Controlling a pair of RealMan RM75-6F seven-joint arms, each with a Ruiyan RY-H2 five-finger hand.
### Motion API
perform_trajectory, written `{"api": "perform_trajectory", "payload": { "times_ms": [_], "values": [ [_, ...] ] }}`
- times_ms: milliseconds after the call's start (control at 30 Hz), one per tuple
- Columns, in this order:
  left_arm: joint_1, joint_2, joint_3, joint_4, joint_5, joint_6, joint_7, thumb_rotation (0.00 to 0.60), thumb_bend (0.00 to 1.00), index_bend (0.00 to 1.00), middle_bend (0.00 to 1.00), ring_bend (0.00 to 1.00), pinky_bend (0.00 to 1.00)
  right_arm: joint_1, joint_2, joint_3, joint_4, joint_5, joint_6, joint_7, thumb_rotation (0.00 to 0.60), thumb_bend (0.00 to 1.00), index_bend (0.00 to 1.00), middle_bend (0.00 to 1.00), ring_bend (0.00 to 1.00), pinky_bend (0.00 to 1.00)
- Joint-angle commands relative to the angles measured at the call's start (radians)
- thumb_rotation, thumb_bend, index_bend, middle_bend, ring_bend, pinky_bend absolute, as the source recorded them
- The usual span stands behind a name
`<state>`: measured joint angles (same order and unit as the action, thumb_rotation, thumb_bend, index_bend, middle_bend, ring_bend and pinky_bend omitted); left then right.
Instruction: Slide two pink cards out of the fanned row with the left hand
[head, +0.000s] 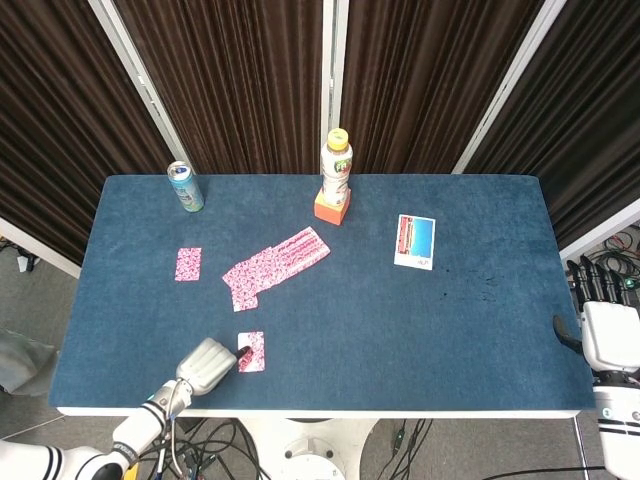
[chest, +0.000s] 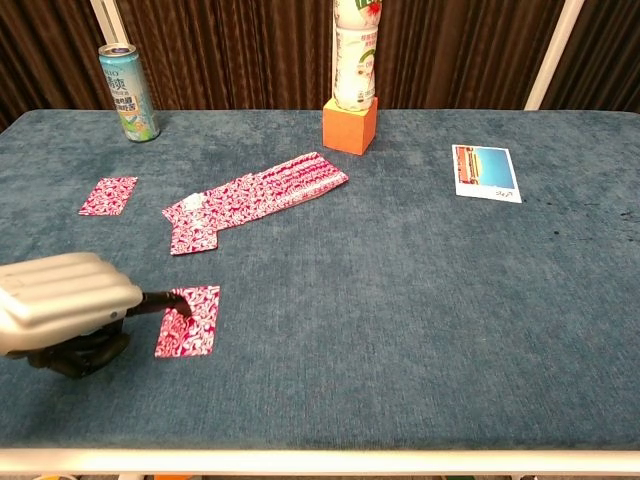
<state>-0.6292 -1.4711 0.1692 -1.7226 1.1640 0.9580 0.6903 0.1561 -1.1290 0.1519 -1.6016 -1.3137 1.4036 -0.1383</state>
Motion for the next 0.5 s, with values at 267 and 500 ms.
{"api": "perform_trajectory", "payload": {
  "times_ms": [267,500],
  "values": [
    [0.023,0.047,-0.099,-0.023,0.045,0.121,-0.068,0.600,0.66,0.14,0.91,0.93,1.00,-0.004,0.005,0.002,-0.005,-0.007,0.012,0.004,0.600,0.29,0.00,0.00,0.00,0.00],
    [0.085,0.072,-0.186,0.069,0.070,0.298,-0.131,0.600,0.58,0.14,0.72,0.72,0.87,-0.001,0.002,0.000,-0.009,-0.018,0.011,0.011,0.600,0.29,0.00,0.00,0.00,0.00]
  ]
}}
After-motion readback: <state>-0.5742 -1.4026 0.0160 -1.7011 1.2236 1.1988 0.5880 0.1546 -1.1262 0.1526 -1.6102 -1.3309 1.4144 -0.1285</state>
